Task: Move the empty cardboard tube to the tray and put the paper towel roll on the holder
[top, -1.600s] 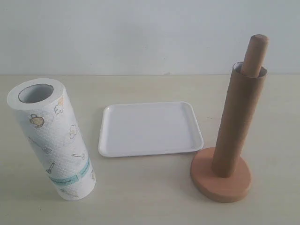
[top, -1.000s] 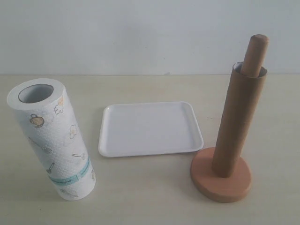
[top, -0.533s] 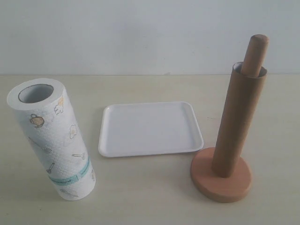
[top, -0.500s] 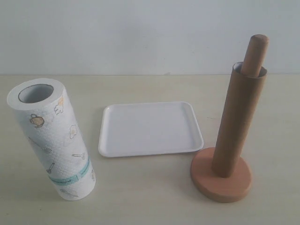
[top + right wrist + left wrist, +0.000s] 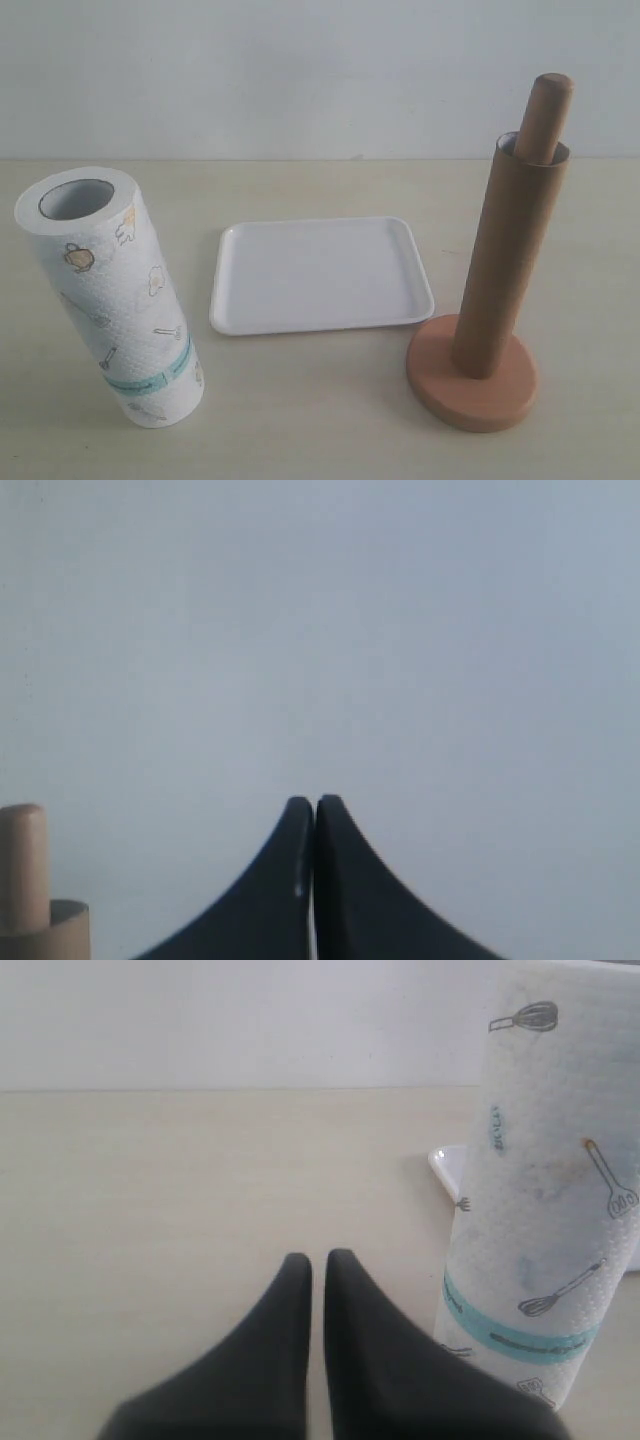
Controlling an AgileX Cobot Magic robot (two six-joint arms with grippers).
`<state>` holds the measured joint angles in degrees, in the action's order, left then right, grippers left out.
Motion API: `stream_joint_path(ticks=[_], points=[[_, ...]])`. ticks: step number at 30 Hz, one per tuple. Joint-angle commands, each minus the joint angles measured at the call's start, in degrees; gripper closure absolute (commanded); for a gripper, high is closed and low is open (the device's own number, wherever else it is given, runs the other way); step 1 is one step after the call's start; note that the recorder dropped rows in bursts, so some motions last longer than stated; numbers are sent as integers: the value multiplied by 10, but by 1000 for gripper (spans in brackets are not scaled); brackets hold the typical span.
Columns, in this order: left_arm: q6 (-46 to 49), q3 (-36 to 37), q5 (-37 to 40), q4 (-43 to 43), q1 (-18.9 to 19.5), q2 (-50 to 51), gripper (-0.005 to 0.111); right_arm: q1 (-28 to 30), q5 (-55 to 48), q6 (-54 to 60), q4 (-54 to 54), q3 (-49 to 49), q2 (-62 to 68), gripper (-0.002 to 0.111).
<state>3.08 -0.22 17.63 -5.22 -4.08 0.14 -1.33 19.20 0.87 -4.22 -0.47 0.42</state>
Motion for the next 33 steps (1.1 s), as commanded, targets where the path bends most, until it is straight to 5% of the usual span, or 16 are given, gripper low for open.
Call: stream_joint_path(ticks=[1,12,22,31,33], points=[[-5,2,-1,-4,1,-1,102,2,19,-4,1,-32,71,108],[-5,2,-1,-4,1,-1,102,2,120,-9,5,-62,404,108],[-5,2,-1,-4,1,-1,102,2,195,-103,28,-62,510,108],[-5,2,-1,-4,1,-1,102,2,269,-221,420,-62,542,108],[-5,2,-1,-4,1,-1,102,2,275,-287,436,-62,542,108]])
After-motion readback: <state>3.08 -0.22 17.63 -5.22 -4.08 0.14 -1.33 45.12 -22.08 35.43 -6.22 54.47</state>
